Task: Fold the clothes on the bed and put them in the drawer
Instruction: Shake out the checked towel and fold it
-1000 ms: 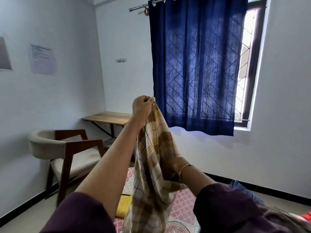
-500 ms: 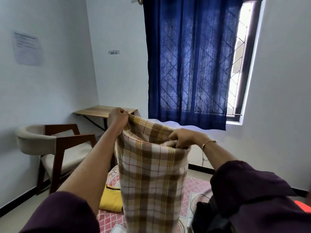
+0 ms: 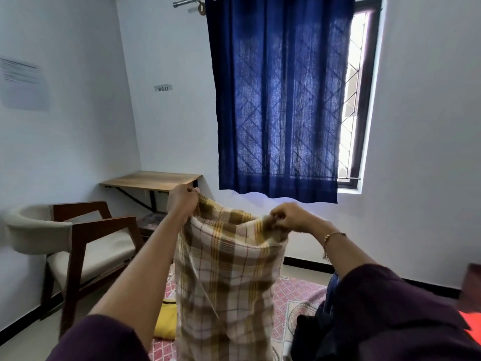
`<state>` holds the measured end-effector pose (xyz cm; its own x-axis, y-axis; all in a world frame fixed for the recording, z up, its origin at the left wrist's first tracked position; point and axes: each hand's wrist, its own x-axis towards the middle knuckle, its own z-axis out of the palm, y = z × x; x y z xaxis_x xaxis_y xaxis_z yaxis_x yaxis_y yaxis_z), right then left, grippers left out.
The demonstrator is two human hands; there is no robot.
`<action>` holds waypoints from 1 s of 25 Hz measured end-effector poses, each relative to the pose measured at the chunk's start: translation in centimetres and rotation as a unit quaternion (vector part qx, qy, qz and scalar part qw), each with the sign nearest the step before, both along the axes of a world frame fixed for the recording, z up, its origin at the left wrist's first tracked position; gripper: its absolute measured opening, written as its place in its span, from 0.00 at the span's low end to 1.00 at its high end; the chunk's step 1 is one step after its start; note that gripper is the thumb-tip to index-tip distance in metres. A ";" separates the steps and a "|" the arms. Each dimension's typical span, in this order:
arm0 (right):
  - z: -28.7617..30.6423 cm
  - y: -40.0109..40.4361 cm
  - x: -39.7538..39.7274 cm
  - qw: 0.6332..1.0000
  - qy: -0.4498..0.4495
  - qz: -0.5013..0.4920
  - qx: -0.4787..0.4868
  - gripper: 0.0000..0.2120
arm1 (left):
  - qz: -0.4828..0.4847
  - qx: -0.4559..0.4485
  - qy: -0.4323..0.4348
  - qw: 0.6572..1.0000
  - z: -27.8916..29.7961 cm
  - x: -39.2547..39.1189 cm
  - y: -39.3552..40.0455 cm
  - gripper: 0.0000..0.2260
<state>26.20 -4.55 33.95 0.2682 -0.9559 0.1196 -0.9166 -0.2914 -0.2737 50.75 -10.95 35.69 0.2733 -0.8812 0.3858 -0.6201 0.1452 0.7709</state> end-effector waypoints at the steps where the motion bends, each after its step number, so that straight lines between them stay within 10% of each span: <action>1: -0.2 0.2 0.0 0.999 0.047 0.023 0.010 0.07 | -0.012 0.009 0.005 1.000 0.0 0.1 0.0 0.12; 6: 0.7 -0.5 -1.8 0.979 -0.061 -0.042 -0.188 0.01 | 0.098 -0.013 0.043 0.994 -0.3 1.8 -0.2 0.12; 14: 1.4 2.0 -3.0 0.880 -0.449 0.131 0.083 0.07 | 0.154 -0.051 0.166 0.973 1.6 4.0 -0.4 0.12; 18: 4.4 2.6 -0.7 0.859 -0.444 0.232 0.106 0.06 | 0.077 -0.073 0.095 0.990 3.8 4.1 -1.2 0.12; 22: 5.6 0.4 0.7 0.985 -0.137 0.080 -0.074 0.10 | 0.052 -0.063 0.090 0.993 4.1 3.9 -1.5 0.11; 25: 5.4 0.0 0.7 0.956 -0.261 0.043 -0.127 0.09 | 0.095 -0.070 0.113 0.987 3.4 4.0 -0.9 0.12</action>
<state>26.89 -4.51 39.34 0.1854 -0.8547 0.4849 -0.6439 -0.4784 -0.5971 54.74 -11.87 39.13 0.5219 -0.7475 0.4109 -0.4617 0.1576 0.8729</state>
